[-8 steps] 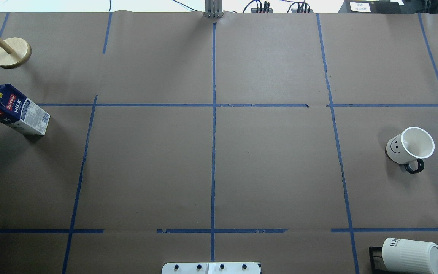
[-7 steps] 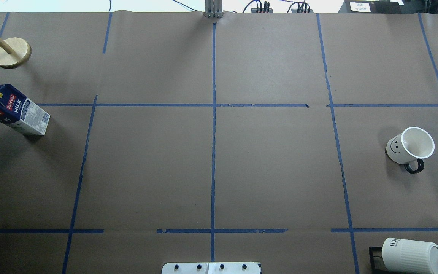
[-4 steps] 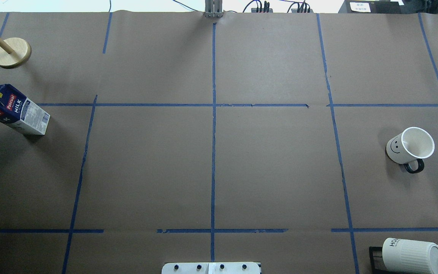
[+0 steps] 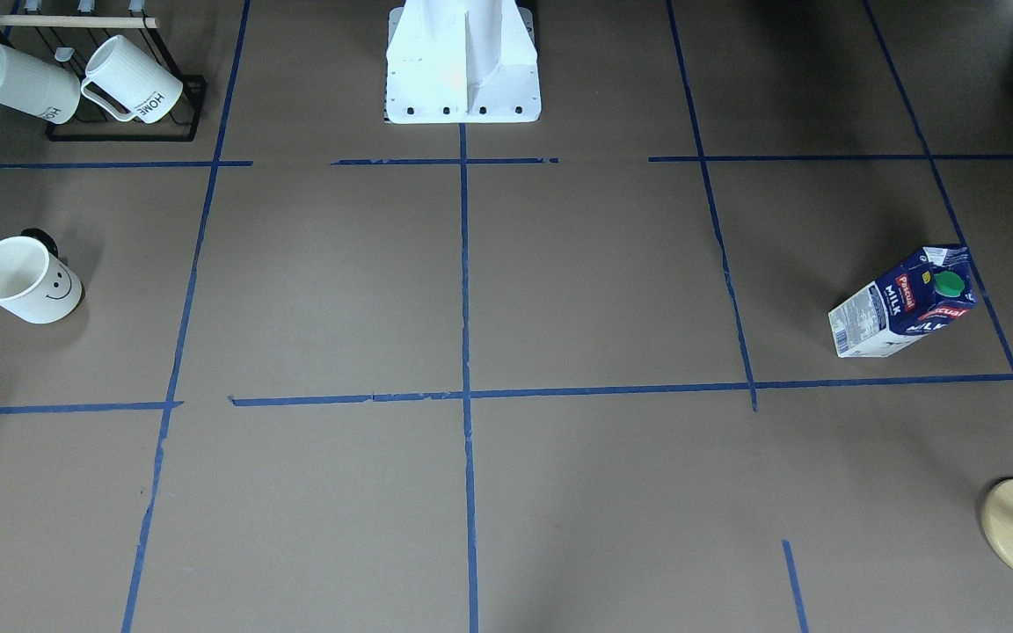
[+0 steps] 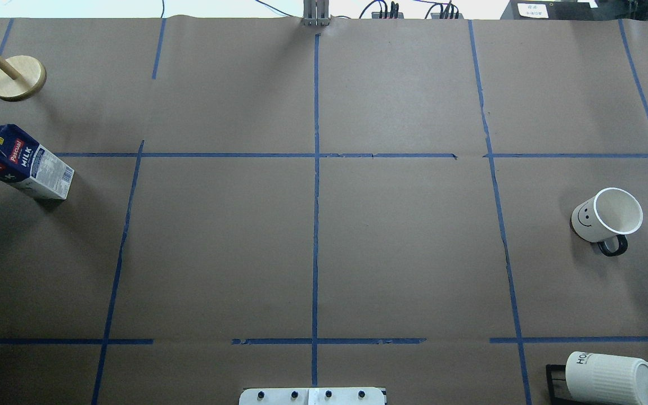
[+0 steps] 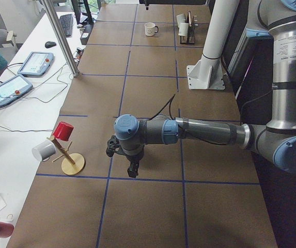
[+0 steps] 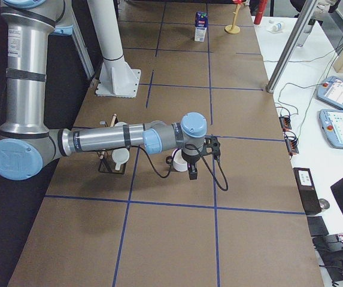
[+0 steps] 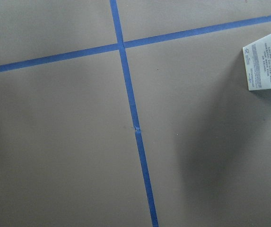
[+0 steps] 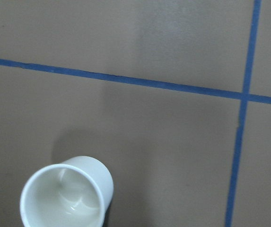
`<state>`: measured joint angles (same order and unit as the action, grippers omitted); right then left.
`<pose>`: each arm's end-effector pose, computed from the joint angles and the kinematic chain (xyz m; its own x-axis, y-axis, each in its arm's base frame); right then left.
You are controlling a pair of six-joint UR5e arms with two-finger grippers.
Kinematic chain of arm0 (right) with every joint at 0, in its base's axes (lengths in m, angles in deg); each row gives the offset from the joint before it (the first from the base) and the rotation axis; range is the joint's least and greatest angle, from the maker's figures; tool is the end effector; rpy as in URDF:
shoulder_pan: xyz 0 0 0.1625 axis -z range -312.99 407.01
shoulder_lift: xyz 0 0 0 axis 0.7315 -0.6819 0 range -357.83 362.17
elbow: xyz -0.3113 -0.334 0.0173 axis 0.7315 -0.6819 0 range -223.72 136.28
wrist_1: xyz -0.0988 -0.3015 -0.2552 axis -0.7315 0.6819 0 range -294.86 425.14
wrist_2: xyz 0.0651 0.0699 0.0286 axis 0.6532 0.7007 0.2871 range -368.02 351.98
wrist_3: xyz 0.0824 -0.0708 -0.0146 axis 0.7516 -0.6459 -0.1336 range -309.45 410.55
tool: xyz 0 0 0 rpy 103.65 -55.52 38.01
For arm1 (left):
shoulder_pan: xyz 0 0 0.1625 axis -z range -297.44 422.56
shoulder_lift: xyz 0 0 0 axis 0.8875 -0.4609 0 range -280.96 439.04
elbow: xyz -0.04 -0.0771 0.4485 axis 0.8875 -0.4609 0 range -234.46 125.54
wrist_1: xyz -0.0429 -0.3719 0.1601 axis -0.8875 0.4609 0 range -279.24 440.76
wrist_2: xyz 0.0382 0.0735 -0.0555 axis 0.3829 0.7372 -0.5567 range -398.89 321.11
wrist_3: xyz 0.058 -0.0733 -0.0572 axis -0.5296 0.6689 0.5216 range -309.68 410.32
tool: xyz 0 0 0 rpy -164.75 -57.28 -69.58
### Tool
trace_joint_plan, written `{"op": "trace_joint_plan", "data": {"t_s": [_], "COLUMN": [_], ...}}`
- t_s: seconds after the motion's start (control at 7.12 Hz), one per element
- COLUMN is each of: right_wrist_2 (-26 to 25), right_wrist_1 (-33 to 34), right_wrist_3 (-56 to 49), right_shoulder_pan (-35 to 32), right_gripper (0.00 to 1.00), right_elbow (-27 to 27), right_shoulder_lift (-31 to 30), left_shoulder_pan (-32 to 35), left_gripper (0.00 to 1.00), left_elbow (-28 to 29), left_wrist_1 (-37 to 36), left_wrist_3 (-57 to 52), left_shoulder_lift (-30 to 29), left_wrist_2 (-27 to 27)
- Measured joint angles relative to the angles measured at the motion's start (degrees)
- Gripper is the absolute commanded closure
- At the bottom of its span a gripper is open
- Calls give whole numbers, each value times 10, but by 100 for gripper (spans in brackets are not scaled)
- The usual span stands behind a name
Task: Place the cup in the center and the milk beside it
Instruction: 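Reach the right gripper down to the white mug and grasp its rim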
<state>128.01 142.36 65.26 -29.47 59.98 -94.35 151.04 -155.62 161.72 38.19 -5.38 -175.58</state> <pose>-0.0522 -0.4498 0.6059 0.6532 -0.1560 0.7409 0.0557 0.9858 0.1585 -0.0422 -0.4347 0.6608 0.6660 0.1845 -0.7228 -0.1700 0.9810 0.0938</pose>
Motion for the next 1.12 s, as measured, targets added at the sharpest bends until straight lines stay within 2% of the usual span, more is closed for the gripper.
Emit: {"op": "trace_joint_plan", "data": {"t_s": [0.28,0.7,0.84,1.12], "right_wrist_2": [-19,-86,-95,-101], "right_wrist_1": [-91,-113,-118,-132], "right_wrist_3": [88,137,139,140], "right_shoulder_pan": [55,126,140,155], "right_gripper": [0,1,2,9], "right_elbow": [-1,-11,-16,-23], "right_shoulder_lift": [-6,-12,-16,-25], "left_shoulder_pan": [0,0,0,0], "left_gripper": [0,0,0,0], "left_elbow": [0,-1,-1,-1], "left_wrist_1": [0,0,0,0], "left_wrist_3": [0,0,0,0], "left_shoulder_lift": [3,4,4,4], "left_wrist_2": [-1,-3,-4,-4]}}
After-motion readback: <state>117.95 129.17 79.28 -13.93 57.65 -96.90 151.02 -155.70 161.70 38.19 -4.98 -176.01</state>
